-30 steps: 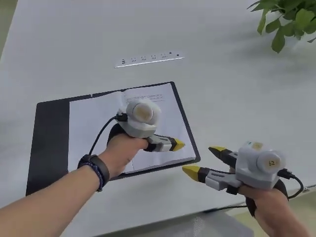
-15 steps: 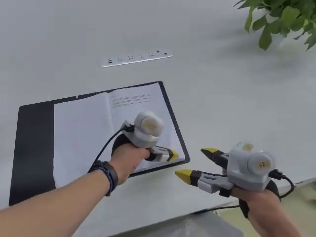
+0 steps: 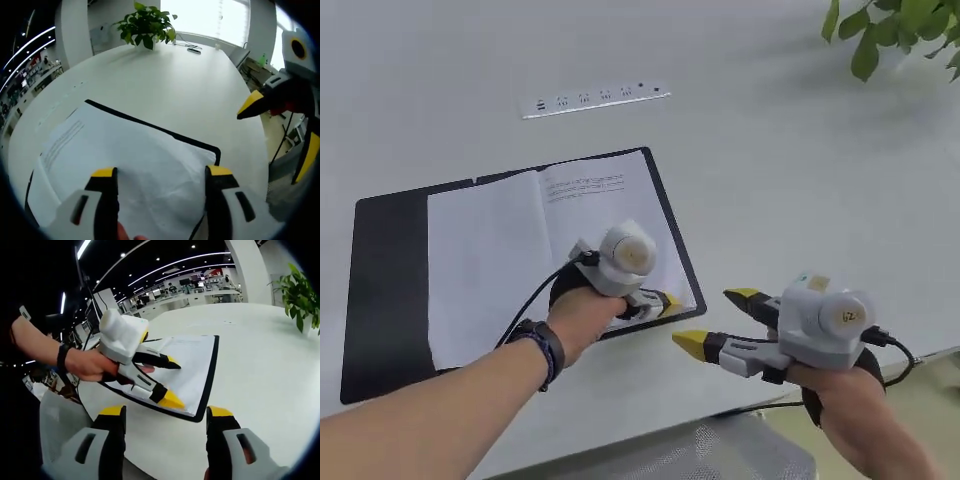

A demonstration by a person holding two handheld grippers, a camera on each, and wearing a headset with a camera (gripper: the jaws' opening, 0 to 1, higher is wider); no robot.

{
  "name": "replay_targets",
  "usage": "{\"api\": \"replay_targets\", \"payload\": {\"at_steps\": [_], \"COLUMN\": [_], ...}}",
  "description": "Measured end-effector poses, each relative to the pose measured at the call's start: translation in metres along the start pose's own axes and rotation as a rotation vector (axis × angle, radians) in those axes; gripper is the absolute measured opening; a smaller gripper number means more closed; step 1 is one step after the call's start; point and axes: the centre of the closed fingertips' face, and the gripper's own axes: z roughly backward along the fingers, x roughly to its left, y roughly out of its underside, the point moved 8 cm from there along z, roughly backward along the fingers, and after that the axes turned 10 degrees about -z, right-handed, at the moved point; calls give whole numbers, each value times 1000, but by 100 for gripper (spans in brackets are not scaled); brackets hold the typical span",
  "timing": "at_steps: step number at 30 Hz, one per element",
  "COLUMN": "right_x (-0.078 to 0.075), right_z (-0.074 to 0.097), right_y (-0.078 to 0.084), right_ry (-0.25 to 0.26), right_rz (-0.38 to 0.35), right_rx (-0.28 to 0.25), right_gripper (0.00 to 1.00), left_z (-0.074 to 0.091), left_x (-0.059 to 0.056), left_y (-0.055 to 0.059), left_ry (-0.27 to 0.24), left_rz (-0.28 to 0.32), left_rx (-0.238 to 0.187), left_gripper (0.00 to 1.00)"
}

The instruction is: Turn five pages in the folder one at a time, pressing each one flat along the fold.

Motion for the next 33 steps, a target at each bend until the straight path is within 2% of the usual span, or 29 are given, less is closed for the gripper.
{"api": "replay_targets", "payload": {"at_steps": [5,11,17,22,27,33], "right_x": [-1,-6,-14,-17,-16,-16], "right_z": [-3,-11,-19,-21,-20,-15], "right_y": [-2,-7,-14,-19,-18,-12], "right_ry": [-6,-14,-22,-23,-23,-17], "right_rz": [4,-5,-3,-11,-23,-25], "right_rx": [6,0,3,-10,-20,-15], "right_gripper": [64,62,60,59,58,58], "left_z": [2,2,4,4,3,-1], "left_x": [5,5,11,7,3,-10], "left_y": [-1,0,1,0,-3,-11], "left_ry": [16,12,25,40,25,28], "left_rz": [16,5,38,59,73,77], "left_rx": [-7,-13,-28,-31,-21,-40], "left_gripper": [65,63,59,63,66,76]}}
